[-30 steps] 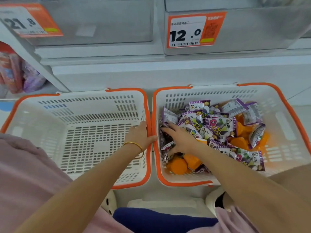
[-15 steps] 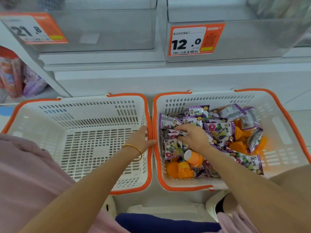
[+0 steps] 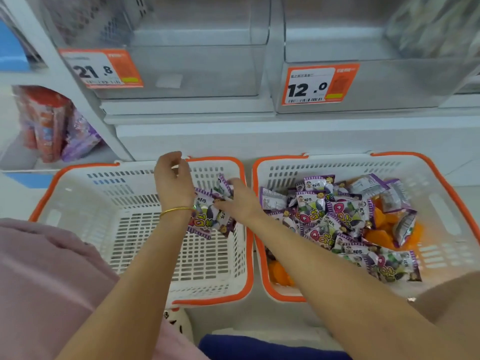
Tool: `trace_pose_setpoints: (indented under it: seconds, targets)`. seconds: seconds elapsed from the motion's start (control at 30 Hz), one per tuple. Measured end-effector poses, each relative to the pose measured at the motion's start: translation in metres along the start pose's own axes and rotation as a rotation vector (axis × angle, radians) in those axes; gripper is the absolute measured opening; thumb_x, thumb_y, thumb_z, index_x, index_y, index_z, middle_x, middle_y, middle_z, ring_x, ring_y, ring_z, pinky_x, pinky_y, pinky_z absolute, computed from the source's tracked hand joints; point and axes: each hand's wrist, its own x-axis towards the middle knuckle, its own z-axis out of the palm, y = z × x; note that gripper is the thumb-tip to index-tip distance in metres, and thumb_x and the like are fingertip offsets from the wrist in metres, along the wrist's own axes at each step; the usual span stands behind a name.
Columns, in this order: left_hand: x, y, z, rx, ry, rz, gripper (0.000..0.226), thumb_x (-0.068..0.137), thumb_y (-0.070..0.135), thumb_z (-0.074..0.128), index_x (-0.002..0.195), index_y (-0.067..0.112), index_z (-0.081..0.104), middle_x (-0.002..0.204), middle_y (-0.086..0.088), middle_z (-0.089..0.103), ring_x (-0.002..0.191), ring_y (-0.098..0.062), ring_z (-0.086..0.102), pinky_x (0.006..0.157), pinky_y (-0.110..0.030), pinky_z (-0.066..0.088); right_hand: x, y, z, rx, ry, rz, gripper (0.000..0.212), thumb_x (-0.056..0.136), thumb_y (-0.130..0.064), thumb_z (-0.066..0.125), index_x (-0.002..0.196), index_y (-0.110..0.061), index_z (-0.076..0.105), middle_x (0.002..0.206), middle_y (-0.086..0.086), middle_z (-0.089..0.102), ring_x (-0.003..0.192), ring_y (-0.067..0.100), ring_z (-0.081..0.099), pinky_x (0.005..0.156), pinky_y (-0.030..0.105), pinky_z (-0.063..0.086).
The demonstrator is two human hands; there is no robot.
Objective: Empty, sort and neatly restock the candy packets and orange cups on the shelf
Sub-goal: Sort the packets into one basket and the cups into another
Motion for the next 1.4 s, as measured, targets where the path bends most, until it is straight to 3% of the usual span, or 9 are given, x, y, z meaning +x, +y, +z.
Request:
trace_pose_setpoints:
  seconds: [0.2,0.3,0.43,0.6,0.7,0.8,1.0,1.17,1.4]
  targets:
    - [-0.034,-0.008,0.050,0.197,-0.401,0.257,0.030,0.092,0.006,0.052,0.122,0.006,0.054,0.122,-0.012,0.048,0.089,-0.013,0.054,0.076,-0.006,0.041,-0.024,0.039,-0.063,-0.070,0.219,-0.178,0.029,0.097,-0.018,0.051,0.125,-0.012,0.058,0.123,0.005,0.063,0.097,0.019,0.065,0.086,0.029,0.052]
    - [-0.056,-0.012,0.088,0.475,-0.759,0.403,0.047,0.091,0.018,0.058,0.135,0.010,0.044,0.137,-0.011,0.036,0.118,-0.022,0.048,0.105,-0.027,0.037,-0.034,0.096,-0.134,-0.306,0.388,0.012,0.026,0.096,-0.021,0.052,0.120,-0.015,0.060,0.116,0.004,0.066,0.099,0.021,0.063,0.083,0.035,0.053]
    - [-0.080,-0.029,0.146,0.876,-1.082,0.318,0.093,0.085,0.037,0.066,0.151,0.018,0.004,0.157,-0.015,-0.005,0.145,-0.034,-0.001,0.117,-0.044,0.011,-0.043,0.172,-0.190,-0.495,0.356,0.364,0.064,0.084,-0.048,0.063,0.134,-0.016,0.043,0.132,0.015,0.051,0.118,0.034,0.050,0.093,0.047,0.048]
    - [-0.084,-0.044,0.191,1.149,-1.096,0.201,0.116,0.079,0.031,0.074,0.147,0.023,-0.020,0.153,-0.022,-0.021,0.141,-0.046,0.008,0.112,-0.052,0.024,-0.051,0.220,-0.187,-0.442,0.101,0.363,0.119,0.065,-0.056,0.078,0.151,-0.025,0.002,0.157,0.010,0.015,0.141,0.036,0.022,0.109,0.051,0.032]
    - [-0.080,-0.043,0.204,1.060,-1.100,0.080,0.127,0.073,0.028,0.080,0.145,0.027,-0.025,0.153,-0.023,-0.019,0.137,-0.042,0.028,0.107,-0.050,0.035,-0.040,0.229,-0.176,-0.269,0.152,0.293,0.125,0.062,-0.047,0.085,0.151,-0.028,0.000,0.158,0.009,0.017,0.141,0.031,0.028,0.106,0.047,0.039]
    - [-0.081,-0.048,0.211,0.791,-1.091,-0.100,0.133,0.066,0.030,0.084,0.145,0.028,-0.024,0.157,-0.017,-0.006,0.141,-0.036,0.021,0.112,-0.047,0.026,-0.030,0.231,-0.176,-0.107,0.219,0.268,0.123,0.062,-0.035,0.088,0.151,-0.028,0.003,0.156,0.006,0.026,0.136,0.029,0.037,0.106,0.045,0.041]
    - [-0.088,-0.036,0.236,0.435,-1.054,-0.038,0.128,0.068,0.024,0.083,0.147,0.028,-0.017,0.159,-0.001,0.001,0.144,-0.020,0.014,0.114,-0.038,0.020,-0.023,0.233,-0.174,0.241,0.176,0.242,0.114,0.065,-0.014,0.087,0.151,-0.022,0.012,0.153,0.005,0.031,0.138,0.022,0.033,0.109,0.040,0.036]
    - [-0.086,-0.019,0.250,0.470,-1.269,-0.075,0.116,0.075,0.029,0.078,0.149,0.032,-0.011,0.159,0.003,-0.003,0.144,-0.020,0.012,0.113,-0.037,0.023,-0.023,0.232,-0.170,0.338,0.176,0.283,0.109,0.065,-0.005,0.084,0.151,-0.017,0.017,0.145,0.005,0.041,0.133,0.020,0.039,0.103,0.036,0.042]
    - [-0.111,-0.004,0.241,0.420,-1.315,0.027,0.106,0.074,0.013,0.079,0.149,0.026,0.005,0.158,0.000,0.006,0.142,-0.022,0.018,0.107,-0.031,0.029,-0.027,0.218,-0.174,0.442,0.249,0.305,0.046,0.068,0.003,0.079,0.106,-0.010,0.057,0.101,0.006,0.066,0.098,0.027,0.064,0.083,0.036,0.053]
